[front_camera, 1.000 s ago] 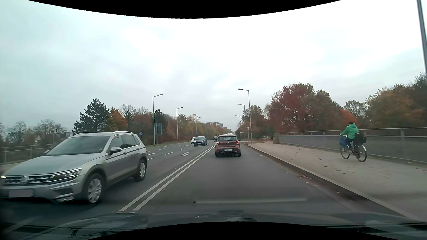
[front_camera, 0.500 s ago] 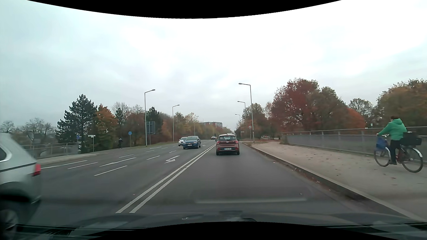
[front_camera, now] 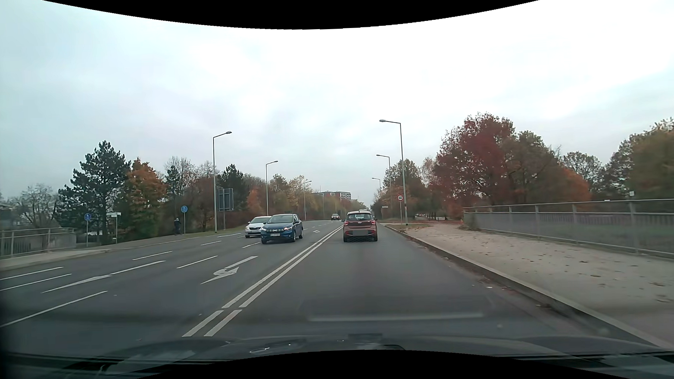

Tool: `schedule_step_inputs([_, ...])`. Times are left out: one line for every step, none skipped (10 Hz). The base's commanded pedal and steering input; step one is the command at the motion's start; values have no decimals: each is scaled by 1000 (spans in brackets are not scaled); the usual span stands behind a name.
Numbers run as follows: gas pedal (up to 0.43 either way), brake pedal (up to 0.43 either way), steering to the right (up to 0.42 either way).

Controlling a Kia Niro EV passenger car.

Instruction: Follow the waypoints while adhering to traffic rules and regulations

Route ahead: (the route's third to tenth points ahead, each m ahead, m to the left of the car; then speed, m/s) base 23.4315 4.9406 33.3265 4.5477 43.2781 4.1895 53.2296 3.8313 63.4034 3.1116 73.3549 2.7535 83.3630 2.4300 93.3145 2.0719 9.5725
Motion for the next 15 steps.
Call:
schedule_step_inputs([248, 0, -1])
schedule_step_inputs([248, 0, 0])
schedule_step_inputs([248, 0, 0])
schedule_step_inputs([248, 0, 0])
schedule_step_inputs([248, 0, -1])
schedule_step_inputs([248, 0, 0])
schedule_step_inputs([248, 0, 0])
schedule_step_inputs([248, 0, 2])
schedule_step_inputs([248, 0, 2])
schedule_step_inputs([248, 0, 3])
schedule_step_inputs([248, 0, 3])
schedule_step_inputs([248, 0, 3])
schedule_step_inputs([248, 0, 4])
schedule_step_inputs([248, 0, 3])
schedule_step_inputs([248, 0, 4])
